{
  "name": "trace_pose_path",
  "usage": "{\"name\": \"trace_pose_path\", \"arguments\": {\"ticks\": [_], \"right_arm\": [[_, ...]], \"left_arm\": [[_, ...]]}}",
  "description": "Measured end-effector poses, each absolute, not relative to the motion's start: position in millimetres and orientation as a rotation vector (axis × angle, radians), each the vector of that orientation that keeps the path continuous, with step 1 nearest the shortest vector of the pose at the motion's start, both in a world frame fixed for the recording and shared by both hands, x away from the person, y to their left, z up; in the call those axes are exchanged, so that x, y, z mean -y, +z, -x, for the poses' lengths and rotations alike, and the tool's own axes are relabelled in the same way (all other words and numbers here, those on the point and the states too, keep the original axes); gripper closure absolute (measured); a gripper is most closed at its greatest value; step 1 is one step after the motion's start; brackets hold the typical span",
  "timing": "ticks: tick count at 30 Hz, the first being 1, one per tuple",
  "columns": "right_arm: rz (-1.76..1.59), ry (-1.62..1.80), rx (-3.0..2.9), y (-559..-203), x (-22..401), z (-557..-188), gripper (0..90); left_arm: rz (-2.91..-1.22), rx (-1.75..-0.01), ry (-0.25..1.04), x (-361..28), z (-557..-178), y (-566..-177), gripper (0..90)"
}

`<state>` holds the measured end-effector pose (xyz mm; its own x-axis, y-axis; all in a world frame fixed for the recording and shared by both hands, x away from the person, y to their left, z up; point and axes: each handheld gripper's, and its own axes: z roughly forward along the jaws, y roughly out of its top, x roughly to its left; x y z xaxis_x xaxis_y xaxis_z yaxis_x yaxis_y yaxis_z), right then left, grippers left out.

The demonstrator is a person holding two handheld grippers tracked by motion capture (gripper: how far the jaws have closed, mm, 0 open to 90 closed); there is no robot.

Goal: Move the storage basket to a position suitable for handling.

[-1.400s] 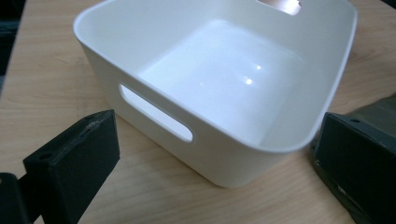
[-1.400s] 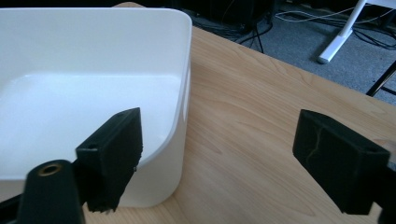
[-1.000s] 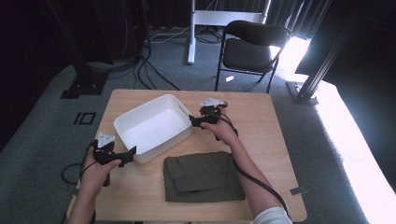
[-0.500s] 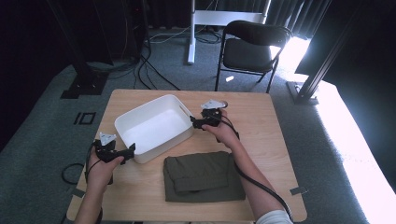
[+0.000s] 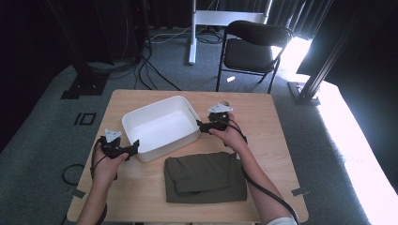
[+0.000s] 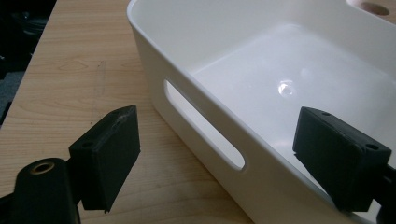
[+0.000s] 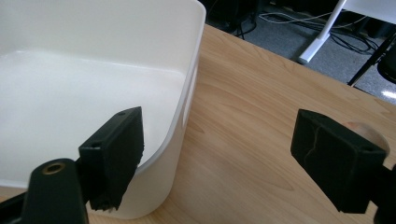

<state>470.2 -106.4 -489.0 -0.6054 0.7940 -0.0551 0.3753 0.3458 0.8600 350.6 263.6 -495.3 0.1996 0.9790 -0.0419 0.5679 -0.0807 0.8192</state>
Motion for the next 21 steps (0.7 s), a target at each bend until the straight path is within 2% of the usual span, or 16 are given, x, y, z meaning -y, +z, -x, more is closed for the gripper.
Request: {"name": "trace_pose_path", "arguments": {"ticks": [2,8,10,12,14,17,18,21], "right_arm": [[-1.024,1.185,-2.138,-489,109,-468,17.3],[-1.045,1.184,-2.133,-489,115,-463,18.4],[-1.043,1.193,-2.138,-489,116,-461,22.2],[-1.036,1.197,-2.142,-489,116,-460,27.3],[-1.042,1.214,-2.147,-489,115,-457,36.0],[-1.039,1.22,-2.15,-488,115,-455,41.0],[-1.032,1.231,-2.164,-487,114,-453,55.9],[-1.026,1.218,-2.164,-486,112,-450,67.9]], "left_arm": [[-1.734,-1.431,0.703,-263,-354,-497,17.2],[-1.722,-1.439,0.663,-258,-359,-502,31.2],[-1.721,-1.435,0.658,-257,-360,-501,35.5],[-1.723,-1.433,0.658,-255,-361,-501,40.5],[-1.725,-1.426,0.644,-252,-362,-501,46.7],[-1.719,-1.445,0.662,-249,-363,-500,50.5],[-1.716,-1.453,0.669,-248,-363,-500,53.2],[-1.712,-1.461,0.695,-244,-364,-499,57.1]]}}
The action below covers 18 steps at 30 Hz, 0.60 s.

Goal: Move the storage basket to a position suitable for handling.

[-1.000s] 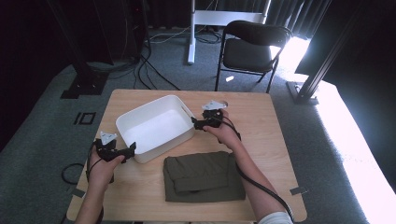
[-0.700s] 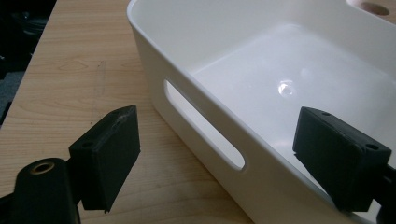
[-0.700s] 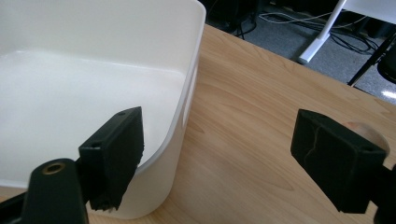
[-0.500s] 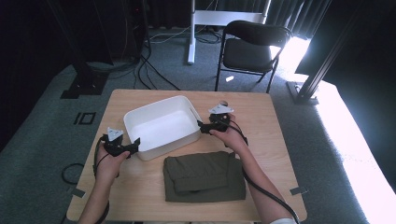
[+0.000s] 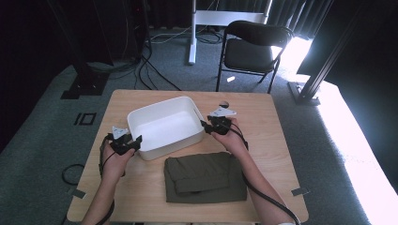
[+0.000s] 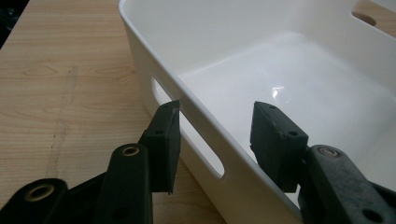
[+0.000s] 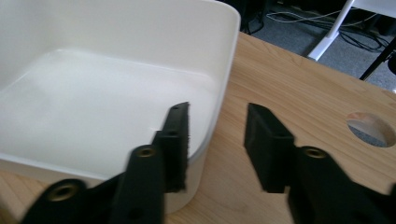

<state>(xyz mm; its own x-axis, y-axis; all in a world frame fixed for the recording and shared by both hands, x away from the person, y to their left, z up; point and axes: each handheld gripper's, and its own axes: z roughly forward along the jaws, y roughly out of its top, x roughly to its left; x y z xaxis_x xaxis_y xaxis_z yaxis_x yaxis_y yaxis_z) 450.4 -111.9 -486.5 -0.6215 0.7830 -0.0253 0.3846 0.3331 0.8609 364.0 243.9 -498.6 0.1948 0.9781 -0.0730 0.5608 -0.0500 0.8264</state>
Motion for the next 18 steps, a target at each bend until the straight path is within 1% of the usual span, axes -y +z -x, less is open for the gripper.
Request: {"name": "trace_pose_path", "arguments": {"ticks": [2,4,9,18], "right_arm": [[-1.049,1.209,-2.168,-486,110,-449,73.0],[-1.059,1.197,-2.172,-485,109,-448,76.0],[-1.108,1.178,-2.142,-485,110,-446,78.2],[-1.149,1.154,-2.113,-485,119,-441,78.2]], "left_arm": [[-1.719,-1.461,0.71,-242,-365,-498,58.7],[-1.711,-1.465,0.713,-240,-366,-498,60.2],[-1.704,-1.467,0.706,-236,-371,-499,61.9],[-1.708,-1.457,0.7,-228,-378,-499,63.8]]}}
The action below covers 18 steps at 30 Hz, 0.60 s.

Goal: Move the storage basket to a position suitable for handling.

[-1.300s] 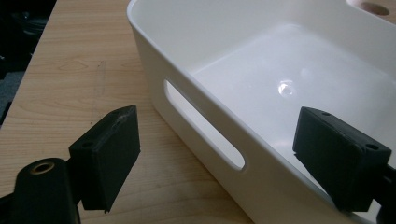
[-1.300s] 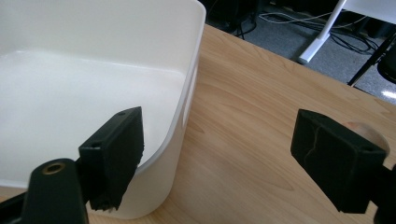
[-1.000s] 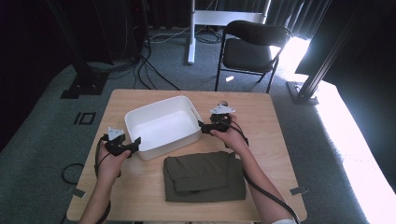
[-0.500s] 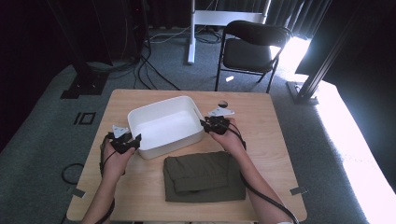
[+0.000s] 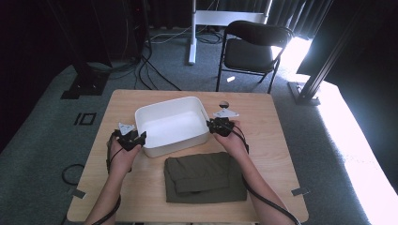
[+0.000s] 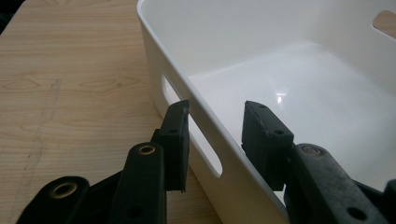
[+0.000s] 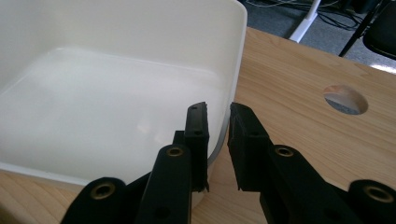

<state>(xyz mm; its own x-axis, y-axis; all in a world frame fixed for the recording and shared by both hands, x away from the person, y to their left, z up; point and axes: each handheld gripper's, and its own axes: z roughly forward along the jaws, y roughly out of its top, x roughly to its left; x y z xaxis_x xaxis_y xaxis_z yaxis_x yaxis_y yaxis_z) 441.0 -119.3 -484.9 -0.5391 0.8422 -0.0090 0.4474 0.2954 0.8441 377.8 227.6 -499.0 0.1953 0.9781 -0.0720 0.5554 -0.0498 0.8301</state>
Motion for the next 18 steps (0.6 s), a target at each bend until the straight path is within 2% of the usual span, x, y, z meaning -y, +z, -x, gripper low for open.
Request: {"name": "trace_pose_path", "arguments": {"ticks": [18], "right_arm": [[-1.247,1.135,-2.041,-486,156,-432,79.0]], "left_arm": [[-1.744,-1.392,0.663,-192,-400,-501,64.4]]}}
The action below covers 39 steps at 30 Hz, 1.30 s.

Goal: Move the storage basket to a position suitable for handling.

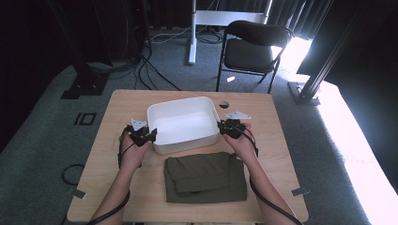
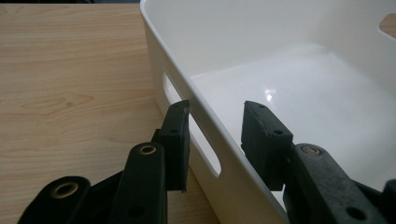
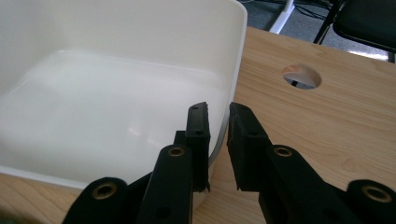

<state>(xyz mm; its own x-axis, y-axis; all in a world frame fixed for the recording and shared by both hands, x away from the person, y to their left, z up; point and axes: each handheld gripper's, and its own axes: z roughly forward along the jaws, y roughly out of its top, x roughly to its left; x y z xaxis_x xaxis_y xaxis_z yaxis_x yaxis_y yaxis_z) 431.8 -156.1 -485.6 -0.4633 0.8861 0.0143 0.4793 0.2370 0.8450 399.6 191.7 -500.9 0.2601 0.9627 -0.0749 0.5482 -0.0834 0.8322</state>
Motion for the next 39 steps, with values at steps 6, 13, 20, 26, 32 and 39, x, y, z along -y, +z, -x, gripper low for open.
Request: {"name": "trace_pose_path", "arguments": {"ticks": [6,13,20,26,32,39], "right_arm": [[-1.269,1.131,-2.02,-486,169,-429,79.5],[-1.299,1.13,-2.0,-486,183,-425,79.6],[-1.333,1.117,-1.968,-486,198,-421,80.4],[-1.363,1.107,-1.936,-485,212,-417,81.8],[-1.396,1.091,-1.904,-485,227,-412,82.5],[-1.442,1.088,-1.867,-485,242,-407,82.5]], "left_arm": [[-1.757,-1.37,0.656,-180,-406,-501,64.8],[-1.778,-1.344,0.652,-168,-416,-501,65.9],[-1.807,-1.314,0.642,-152,-423,-501,66.1],[-1.828,-1.289,0.638,-136,-430,-501,66.9],[-1.859,-1.257,0.635,-119,-438,-500,67.5],[-1.882,-1.22,0.631,-103,-448,-501,67.9]]}}
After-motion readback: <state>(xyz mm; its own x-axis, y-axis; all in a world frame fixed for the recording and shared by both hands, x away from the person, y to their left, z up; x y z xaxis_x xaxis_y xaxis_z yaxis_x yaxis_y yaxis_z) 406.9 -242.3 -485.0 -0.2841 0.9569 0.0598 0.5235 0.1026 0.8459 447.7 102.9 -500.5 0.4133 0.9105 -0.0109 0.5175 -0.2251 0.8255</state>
